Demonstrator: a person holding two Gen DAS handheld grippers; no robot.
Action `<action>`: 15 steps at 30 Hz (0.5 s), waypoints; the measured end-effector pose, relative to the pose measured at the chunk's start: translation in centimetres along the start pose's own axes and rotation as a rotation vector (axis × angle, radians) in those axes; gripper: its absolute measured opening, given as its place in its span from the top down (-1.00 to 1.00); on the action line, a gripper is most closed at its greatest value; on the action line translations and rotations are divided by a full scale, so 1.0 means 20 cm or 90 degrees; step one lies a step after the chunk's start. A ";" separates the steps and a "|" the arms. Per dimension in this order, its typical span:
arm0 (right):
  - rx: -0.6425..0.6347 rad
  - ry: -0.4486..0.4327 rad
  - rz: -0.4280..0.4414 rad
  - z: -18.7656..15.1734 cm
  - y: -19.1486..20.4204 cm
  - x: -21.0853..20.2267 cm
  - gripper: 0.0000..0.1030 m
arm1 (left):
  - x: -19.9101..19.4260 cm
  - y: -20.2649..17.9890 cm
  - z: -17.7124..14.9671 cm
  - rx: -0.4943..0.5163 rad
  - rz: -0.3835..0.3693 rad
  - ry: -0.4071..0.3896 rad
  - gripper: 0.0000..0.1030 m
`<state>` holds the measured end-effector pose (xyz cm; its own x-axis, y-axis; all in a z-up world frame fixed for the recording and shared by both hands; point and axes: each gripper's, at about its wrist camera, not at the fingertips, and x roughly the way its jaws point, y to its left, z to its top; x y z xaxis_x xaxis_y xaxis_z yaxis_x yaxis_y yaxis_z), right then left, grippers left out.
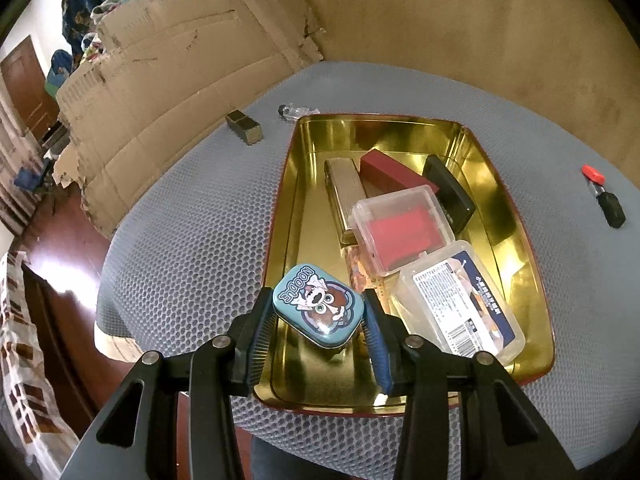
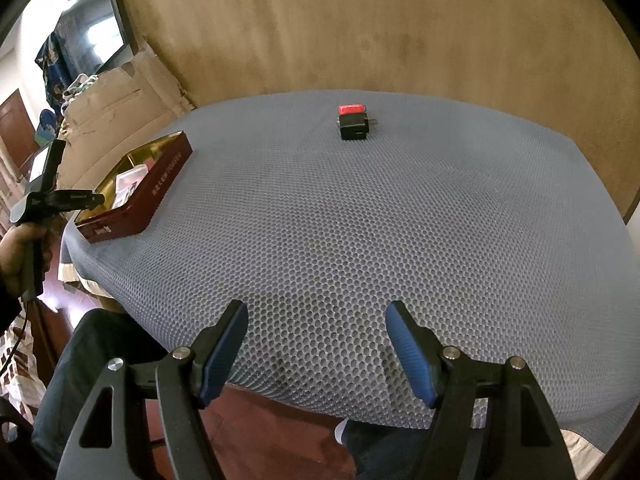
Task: Organize rigid objects
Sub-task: 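Carry the blue mint tin over the tin box and lower it, then open the left gripper and release the mint tin into the box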
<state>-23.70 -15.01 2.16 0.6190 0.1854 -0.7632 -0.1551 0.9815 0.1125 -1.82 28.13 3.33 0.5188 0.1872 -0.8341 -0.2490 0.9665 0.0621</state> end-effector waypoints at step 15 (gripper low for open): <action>0.026 0.017 -0.013 -0.01 -0.09 0.08 -0.42 | -0.47 -0.09 0.12 -0.045 -0.169 -0.146 -0.99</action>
<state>-22.62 -16.52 0.70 0.6009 0.1649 -0.7822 -0.1113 0.9862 0.1224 -4.23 25.11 12.45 0.7413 -0.0260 -0.6707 -0.1327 0.9739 -0.1844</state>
